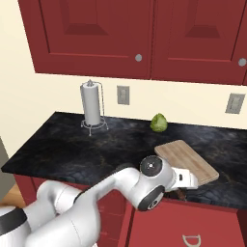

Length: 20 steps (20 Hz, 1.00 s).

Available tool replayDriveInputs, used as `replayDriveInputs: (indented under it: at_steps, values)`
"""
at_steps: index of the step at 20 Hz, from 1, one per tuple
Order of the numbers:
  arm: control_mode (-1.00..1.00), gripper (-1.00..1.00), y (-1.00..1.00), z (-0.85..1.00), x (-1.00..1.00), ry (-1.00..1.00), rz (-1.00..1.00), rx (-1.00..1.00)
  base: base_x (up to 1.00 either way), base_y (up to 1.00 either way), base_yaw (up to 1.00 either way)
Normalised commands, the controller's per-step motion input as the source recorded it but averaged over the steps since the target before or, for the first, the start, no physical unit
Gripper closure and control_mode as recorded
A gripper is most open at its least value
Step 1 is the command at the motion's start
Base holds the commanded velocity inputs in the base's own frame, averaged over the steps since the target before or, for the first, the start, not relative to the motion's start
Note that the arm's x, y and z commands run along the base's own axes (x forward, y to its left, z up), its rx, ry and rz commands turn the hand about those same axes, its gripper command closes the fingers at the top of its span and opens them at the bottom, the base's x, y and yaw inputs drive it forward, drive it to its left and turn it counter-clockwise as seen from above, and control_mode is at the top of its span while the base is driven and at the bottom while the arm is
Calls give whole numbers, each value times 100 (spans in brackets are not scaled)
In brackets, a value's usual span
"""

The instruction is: Open the drawer on the right and place the cutting tools on the cutting board.

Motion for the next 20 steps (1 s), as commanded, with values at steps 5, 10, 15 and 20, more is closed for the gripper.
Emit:
replayDriveInputs:
  at_steps: [5, 10, 15, 20]
  values:
    - [-100, 100, 17, 78, 82, 2, 0, 0, 0, 0, 0]
    - [-100, 100, 0, 0, 22, 0, 0, 0, 0, 0, 0]
    - [-100, 100, 0, -6, 69, 0, 0, 0, 0, 0, 0]
    - [-100, 100, -1, -14, 66, 2, 0, -1, 0, 0, 0]
